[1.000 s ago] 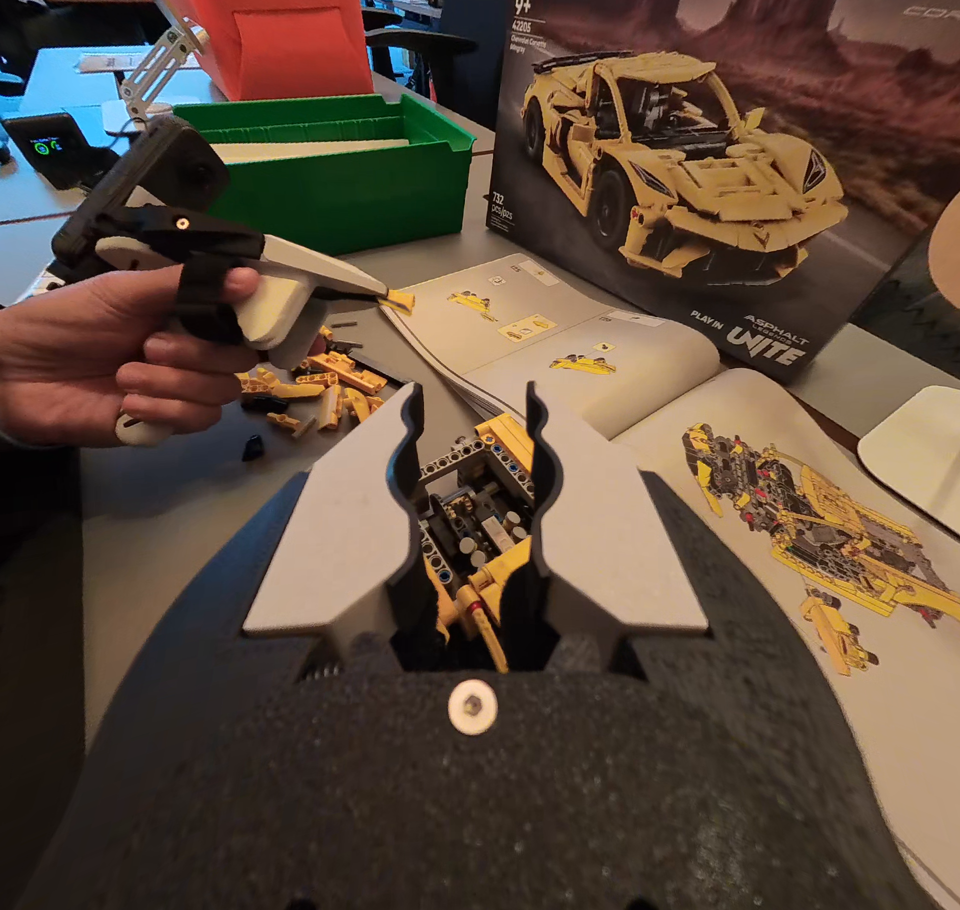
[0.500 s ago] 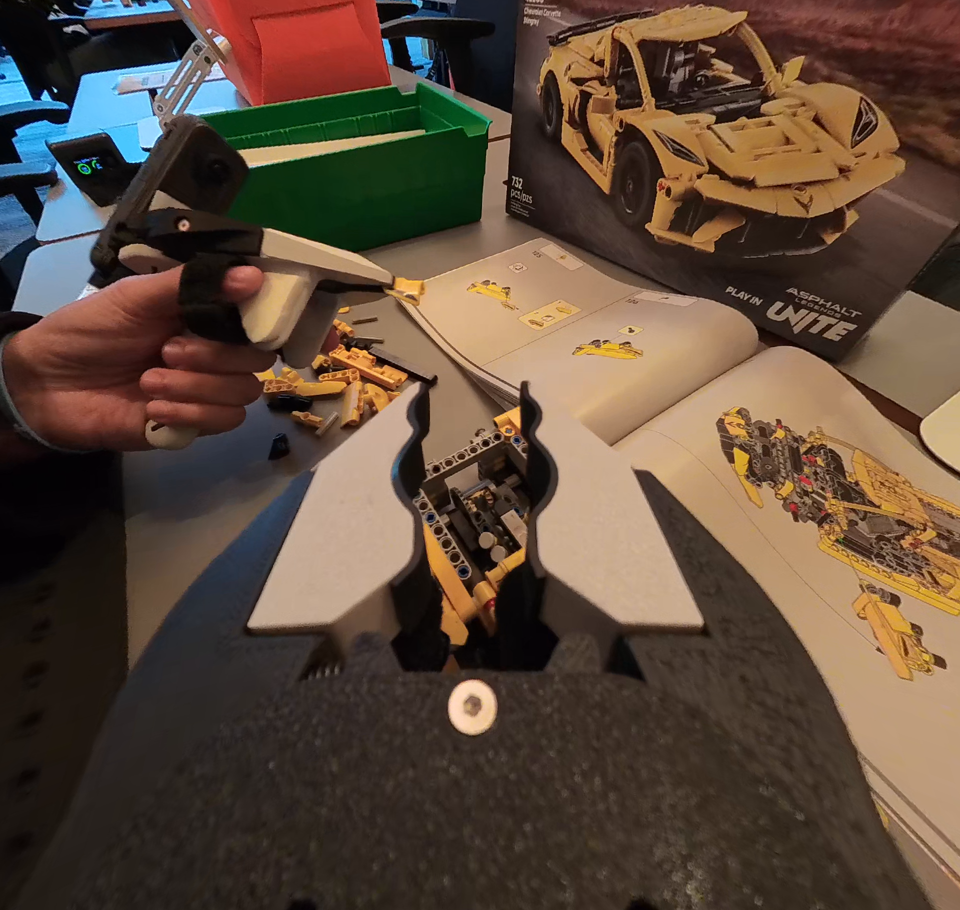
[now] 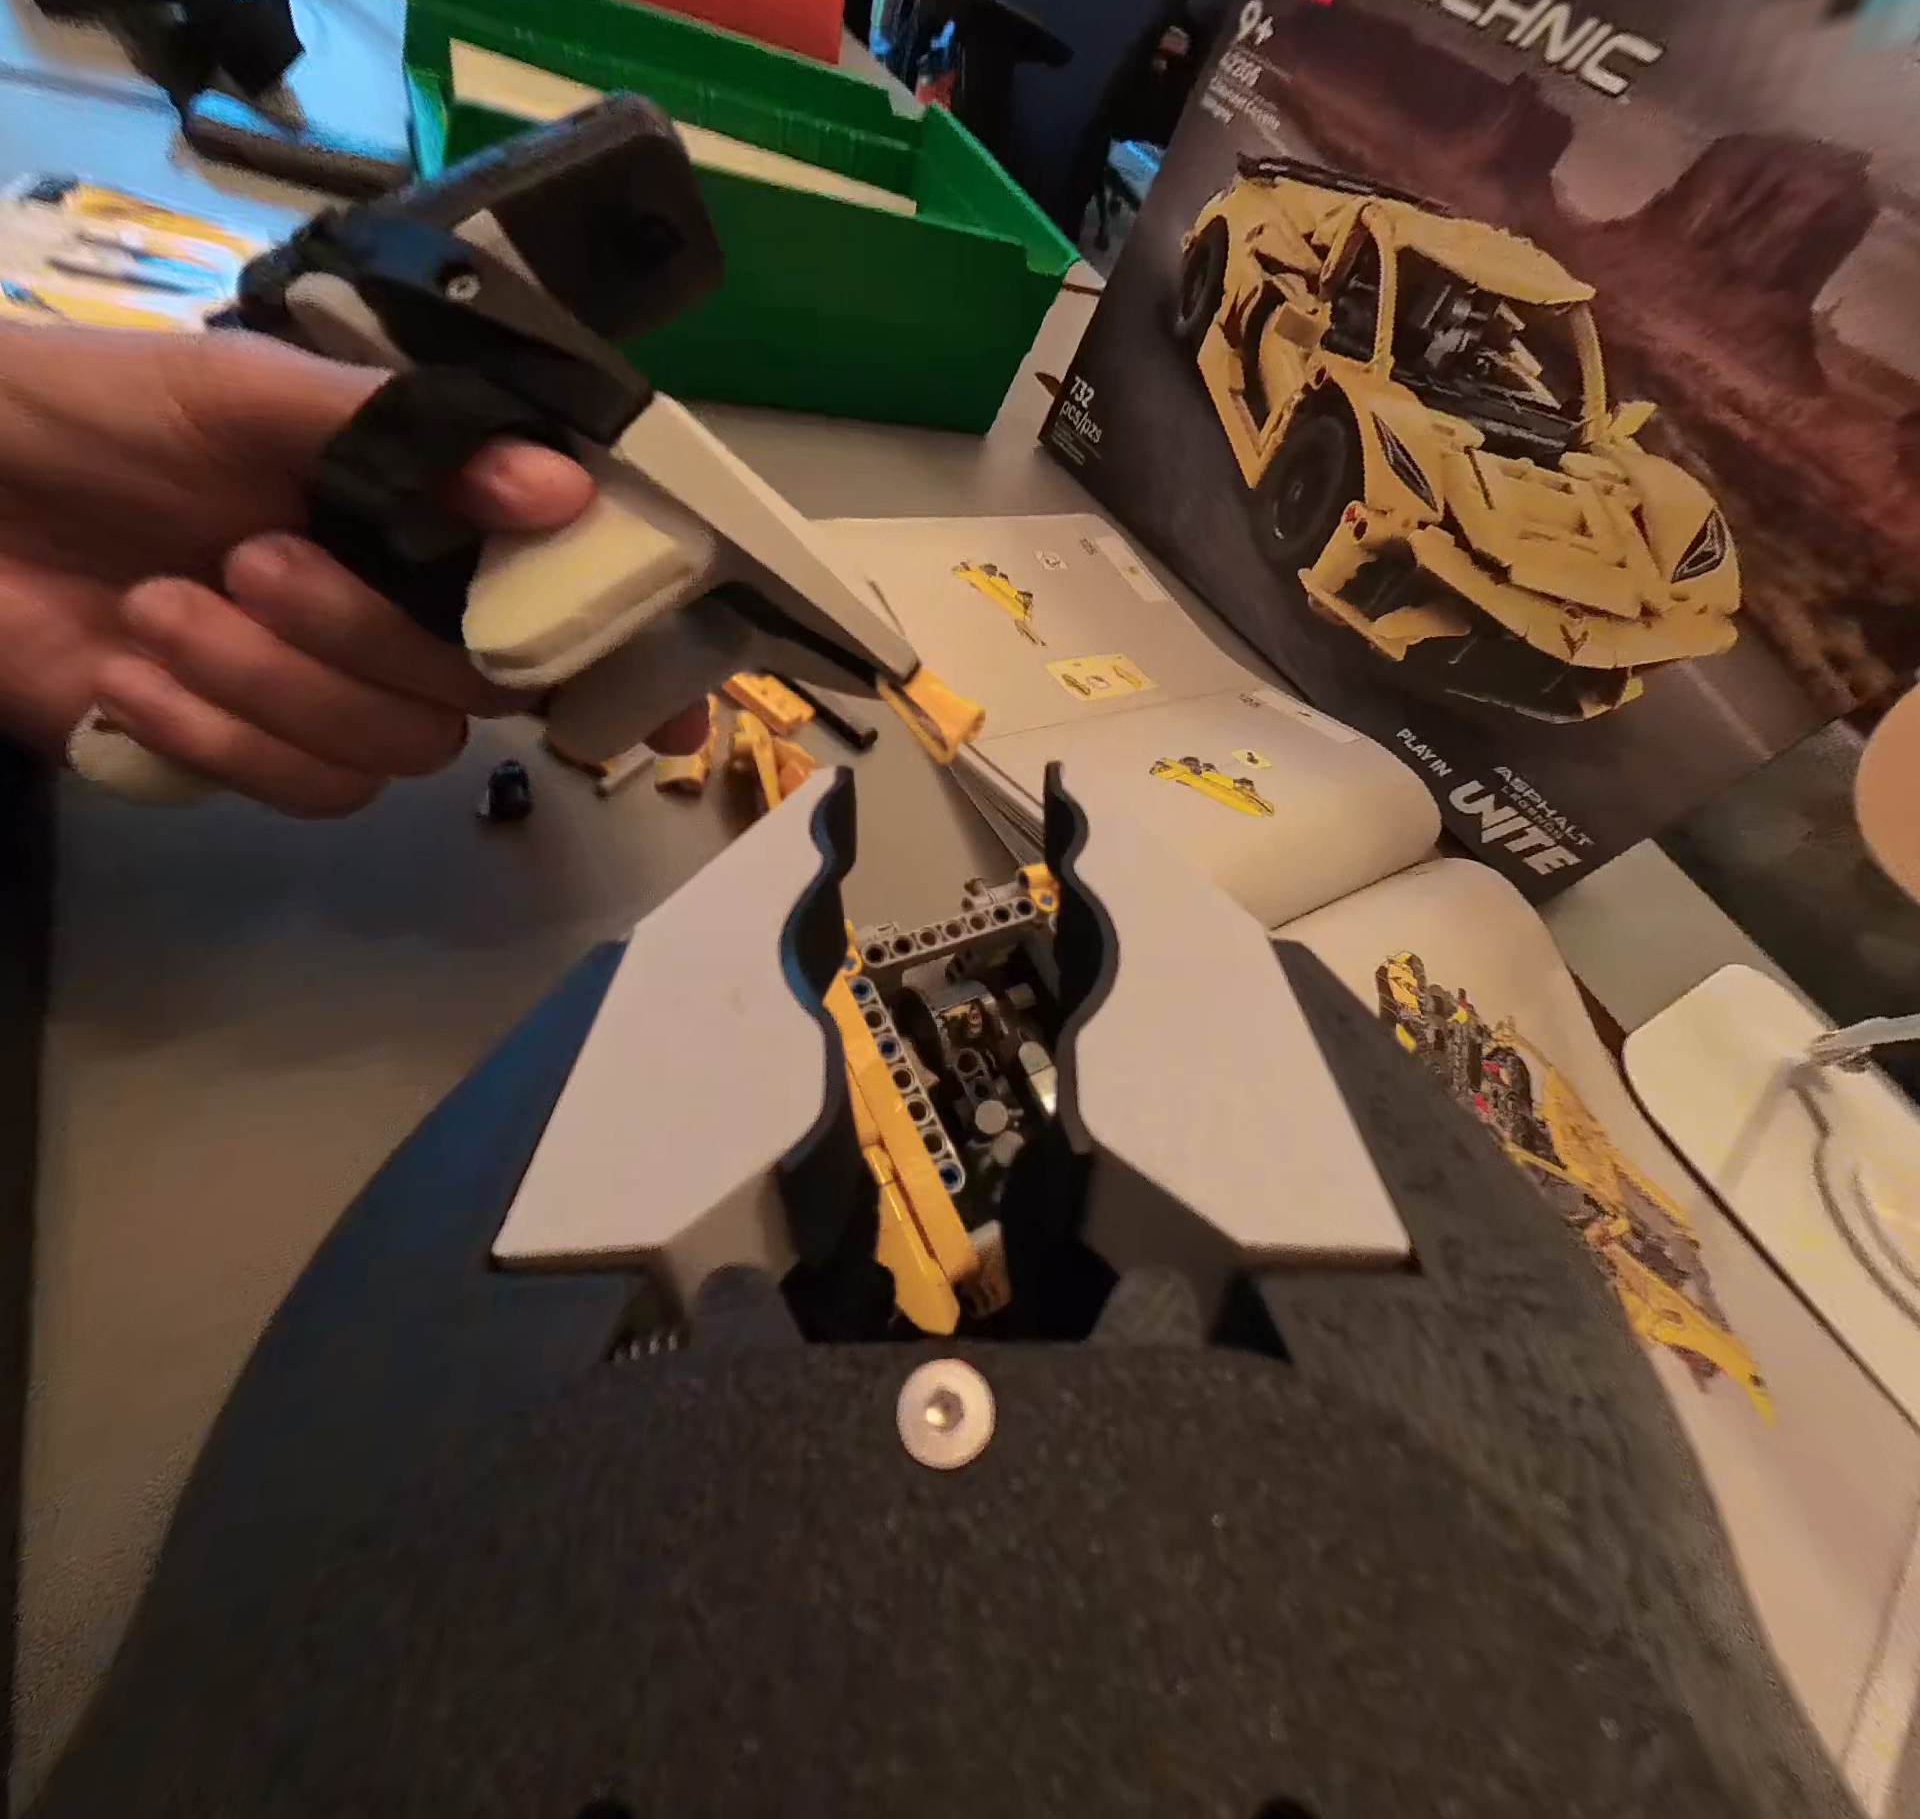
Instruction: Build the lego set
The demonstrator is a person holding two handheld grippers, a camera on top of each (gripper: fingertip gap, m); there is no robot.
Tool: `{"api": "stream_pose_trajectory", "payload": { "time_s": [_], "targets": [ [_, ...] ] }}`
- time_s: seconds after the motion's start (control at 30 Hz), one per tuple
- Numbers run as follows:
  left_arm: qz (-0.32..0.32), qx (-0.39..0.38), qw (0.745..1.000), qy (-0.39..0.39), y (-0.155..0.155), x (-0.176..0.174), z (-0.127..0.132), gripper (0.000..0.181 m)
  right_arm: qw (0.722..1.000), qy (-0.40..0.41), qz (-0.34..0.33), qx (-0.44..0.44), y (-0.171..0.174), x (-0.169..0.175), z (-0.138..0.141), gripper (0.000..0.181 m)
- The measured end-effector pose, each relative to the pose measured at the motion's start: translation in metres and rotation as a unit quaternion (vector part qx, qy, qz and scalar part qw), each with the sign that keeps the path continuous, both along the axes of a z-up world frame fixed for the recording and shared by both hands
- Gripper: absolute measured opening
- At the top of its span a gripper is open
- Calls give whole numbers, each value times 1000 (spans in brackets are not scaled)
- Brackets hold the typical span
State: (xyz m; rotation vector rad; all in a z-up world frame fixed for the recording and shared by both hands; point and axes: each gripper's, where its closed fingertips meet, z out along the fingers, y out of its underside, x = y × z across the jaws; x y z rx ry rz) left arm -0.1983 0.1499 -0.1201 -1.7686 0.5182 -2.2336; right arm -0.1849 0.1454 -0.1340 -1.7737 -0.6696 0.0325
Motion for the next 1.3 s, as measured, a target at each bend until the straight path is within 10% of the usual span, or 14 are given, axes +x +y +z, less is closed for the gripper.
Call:
{"api": "stream_pose_trajectory", "payload": {
  "time_s": [0.3, 0.47, 0.67, 1.0, 1.3],
  "targets": [
    [-36, -33, 999, -2, -13, 4, -3, 1, 1000, -15, 5, 3, -2, -6, 0, 16],
    [1, 31, 999, -43, -3, -5, 21, 22, 986, 140, 63, -60, -9, -3, 10, 14],
    [6, 209, 976, -53, -27, -10, 42, 22, 849, 438, 232, -183, -35, -18, 43, 14],
    [-28, 501, 862, -70, -81, -21, 65, 22, 646, 563, 404, -320, -77, -36, 63, 14],
    [-142, 556, 816, -61, -107, -26, 50, 19, 624, 521, 456, -362, -101, -55, 59, 14]
  ]
}}
